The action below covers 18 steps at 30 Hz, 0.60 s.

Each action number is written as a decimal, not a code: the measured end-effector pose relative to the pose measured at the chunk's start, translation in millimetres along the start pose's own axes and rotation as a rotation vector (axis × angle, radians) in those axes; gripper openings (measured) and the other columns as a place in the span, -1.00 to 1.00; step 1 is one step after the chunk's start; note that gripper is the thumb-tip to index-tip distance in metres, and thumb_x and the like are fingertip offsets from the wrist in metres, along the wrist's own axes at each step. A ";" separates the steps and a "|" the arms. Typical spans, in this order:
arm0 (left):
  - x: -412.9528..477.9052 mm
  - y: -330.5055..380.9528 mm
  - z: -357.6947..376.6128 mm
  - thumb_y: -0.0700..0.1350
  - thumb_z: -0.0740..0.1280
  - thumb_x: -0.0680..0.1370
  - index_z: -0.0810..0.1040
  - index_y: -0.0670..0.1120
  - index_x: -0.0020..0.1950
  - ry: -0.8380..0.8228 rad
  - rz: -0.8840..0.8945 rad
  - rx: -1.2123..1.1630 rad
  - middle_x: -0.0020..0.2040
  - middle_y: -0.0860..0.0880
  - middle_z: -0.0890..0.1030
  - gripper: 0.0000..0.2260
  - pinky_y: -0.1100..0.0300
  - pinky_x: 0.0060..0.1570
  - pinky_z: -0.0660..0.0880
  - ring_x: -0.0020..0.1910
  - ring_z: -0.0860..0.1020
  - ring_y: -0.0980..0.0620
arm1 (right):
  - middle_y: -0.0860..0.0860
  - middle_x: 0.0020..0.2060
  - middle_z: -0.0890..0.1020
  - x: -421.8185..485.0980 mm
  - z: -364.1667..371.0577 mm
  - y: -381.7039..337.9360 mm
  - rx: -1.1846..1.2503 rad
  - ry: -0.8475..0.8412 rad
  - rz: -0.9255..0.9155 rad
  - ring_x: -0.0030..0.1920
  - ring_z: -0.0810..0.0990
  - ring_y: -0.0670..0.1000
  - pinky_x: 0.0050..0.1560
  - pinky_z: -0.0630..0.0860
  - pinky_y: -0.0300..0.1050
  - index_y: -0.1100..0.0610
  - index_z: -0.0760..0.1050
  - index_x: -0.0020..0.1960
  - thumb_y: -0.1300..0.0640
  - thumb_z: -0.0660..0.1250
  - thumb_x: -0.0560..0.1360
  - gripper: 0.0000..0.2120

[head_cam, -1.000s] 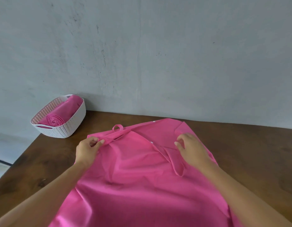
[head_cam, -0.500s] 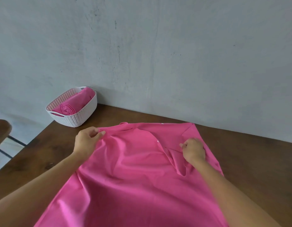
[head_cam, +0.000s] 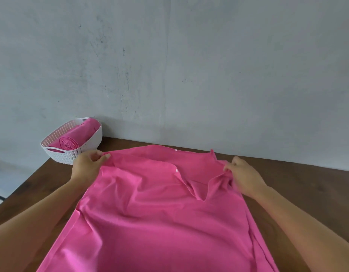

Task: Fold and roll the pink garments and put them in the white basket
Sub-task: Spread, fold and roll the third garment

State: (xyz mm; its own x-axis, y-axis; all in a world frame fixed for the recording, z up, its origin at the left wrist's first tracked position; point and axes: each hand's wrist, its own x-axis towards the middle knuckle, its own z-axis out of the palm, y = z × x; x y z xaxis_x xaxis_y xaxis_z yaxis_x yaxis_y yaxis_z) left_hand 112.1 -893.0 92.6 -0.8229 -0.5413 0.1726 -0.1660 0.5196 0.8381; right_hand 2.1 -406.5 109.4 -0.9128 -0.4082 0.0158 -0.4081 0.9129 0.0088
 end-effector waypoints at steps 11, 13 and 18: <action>-10.3 0.5 -46.2 -0.04 0.44 0.58 0.71 -0.07 -0.02 0.054 0.033 -0.027 -0.13 -0.01 0.69 -0.88 -0.07 0.04 0.58 -0.12 0.64 -0.04 | 0.03 0.05 0.46 -64.9 -37.7 18.6 -0.212 -0.012 0.199 0.07 0.49 0.05 0.08 0.50 0.00 0.14 0.51 0.18 0.17 0.12 0.61 -0.75; -13.6 -2.2 -56.8 -0.05 0.44 0.58 0.70 -0.06 -0.03 0.060 0.030 -0.036 -0.14 -0.02 0.68 -0.89 -0.02 0.01 0.55 -0.12 0.63 -0.05 | 0.01 0.07 0.47 -80.8 -42.5 17.8 -0.227 -0.001 0.224 0.09 0.50 0.03 0.11 0.50 0.00 0.11 0.53 0.20 0.11 0.08 0.63 -0.71; -19.6 -8.7 -86.7 -0.03 0.46 0.56 0.69 -0.15 -0.06 0.073 0.003 -0.068 -0.12 -0.08 0.68 -0.83 0.07 -0.02 0.46 -0.11 0.60 -0.05 | -0.01 0.11 0.49 -121.9 -49.2 8.2 -0.300 0.013 0.333 0.17 0.49 0.03 0.11 0.50 -0.02 0.07 0.52 0.27 0.17 0.15 0.56 -0.67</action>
State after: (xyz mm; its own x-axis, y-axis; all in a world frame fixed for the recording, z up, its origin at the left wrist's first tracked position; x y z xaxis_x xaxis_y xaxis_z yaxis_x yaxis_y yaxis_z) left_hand 176.8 -944.2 126.8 -0.7808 -0.5884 0.2101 -0.1249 0.4766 0.8702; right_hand 110.9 -349.3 156.7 -0.9923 -0.0944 0.0798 -0.0674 0.9545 0.2905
